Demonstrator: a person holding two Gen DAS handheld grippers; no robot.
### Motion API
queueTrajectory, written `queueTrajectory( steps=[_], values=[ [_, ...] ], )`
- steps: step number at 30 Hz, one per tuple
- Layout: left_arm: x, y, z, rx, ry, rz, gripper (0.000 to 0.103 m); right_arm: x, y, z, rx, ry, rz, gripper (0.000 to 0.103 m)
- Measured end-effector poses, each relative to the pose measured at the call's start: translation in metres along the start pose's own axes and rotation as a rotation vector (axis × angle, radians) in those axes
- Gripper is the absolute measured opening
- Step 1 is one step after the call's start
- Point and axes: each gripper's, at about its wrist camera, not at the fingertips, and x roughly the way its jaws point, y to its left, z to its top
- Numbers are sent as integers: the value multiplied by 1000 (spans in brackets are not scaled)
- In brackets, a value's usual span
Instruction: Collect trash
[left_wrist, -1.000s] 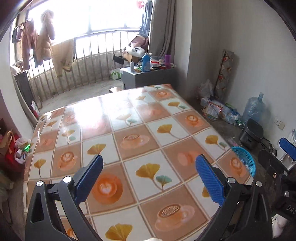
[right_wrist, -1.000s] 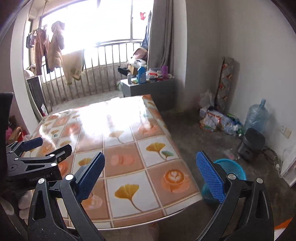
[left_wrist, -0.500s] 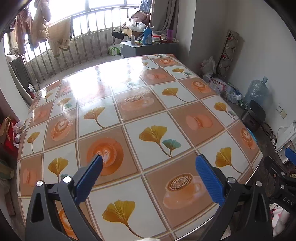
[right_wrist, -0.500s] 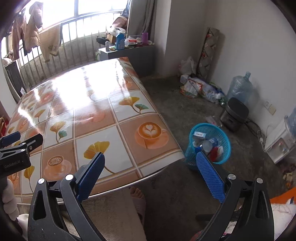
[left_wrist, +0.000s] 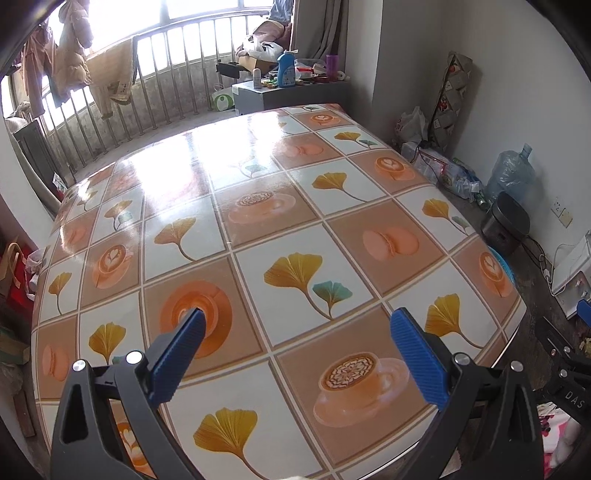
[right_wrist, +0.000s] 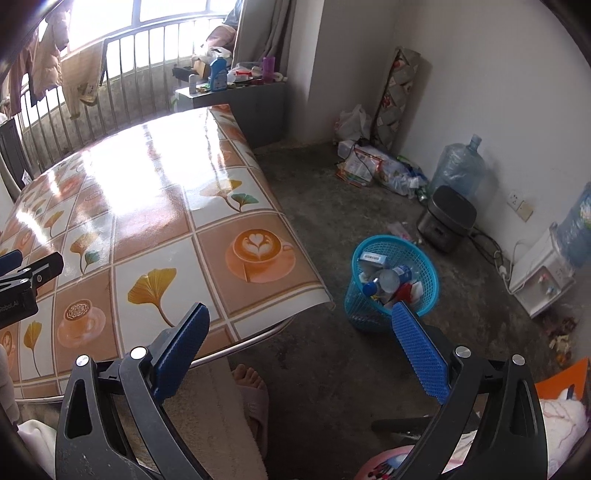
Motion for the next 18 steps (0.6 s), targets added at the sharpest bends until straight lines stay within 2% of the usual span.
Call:
queueTrajectory(
  steps=[18],
  values=[
    [2,-4,0,30,11,7,98,2,-11,-2,28,-5,-22,95]
  ],
)
